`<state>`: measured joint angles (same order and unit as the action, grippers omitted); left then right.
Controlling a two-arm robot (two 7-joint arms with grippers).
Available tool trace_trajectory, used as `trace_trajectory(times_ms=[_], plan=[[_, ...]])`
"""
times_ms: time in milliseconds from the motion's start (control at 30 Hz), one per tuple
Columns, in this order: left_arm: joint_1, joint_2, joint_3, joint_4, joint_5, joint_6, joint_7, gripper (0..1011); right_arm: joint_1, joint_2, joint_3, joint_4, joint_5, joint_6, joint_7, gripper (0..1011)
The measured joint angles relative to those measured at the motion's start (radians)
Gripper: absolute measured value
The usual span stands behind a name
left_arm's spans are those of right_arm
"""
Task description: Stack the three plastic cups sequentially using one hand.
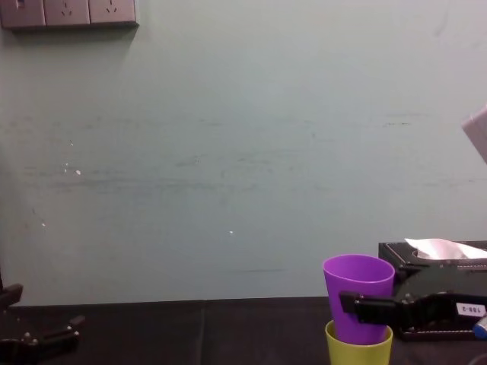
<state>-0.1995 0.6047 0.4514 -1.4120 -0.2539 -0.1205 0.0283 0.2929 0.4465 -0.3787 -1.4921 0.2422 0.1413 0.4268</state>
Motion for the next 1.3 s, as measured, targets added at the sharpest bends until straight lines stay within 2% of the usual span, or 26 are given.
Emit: trace_trajectory(times_ms=[900,1033,1200,1300], plan=[[0.0,0.0,0.0,0.0,0.0,0.0,0.0,1010,-0.001,-0.006,-0.002,0.011,0.0,-0.003,0.004,724],[0.0,0.0,0.0,0.0,0.0,0.0,0.0,1010,-0.001,-0.006,-0.002,0.01,0.001,-0.003,0.004,804],[0.0,0.0,0.0,0.0,0.0,0.0,0.0,1010,-0.001,-0.006,-0.001,0.01,0.001,-0.003,0.004,974],[0.0,0.0,0.0,0.0,0.0,0.0,0.0,1010,-0.001,-0.006,-0.001,0.01,0.001,-0.003,0.004,1004]])
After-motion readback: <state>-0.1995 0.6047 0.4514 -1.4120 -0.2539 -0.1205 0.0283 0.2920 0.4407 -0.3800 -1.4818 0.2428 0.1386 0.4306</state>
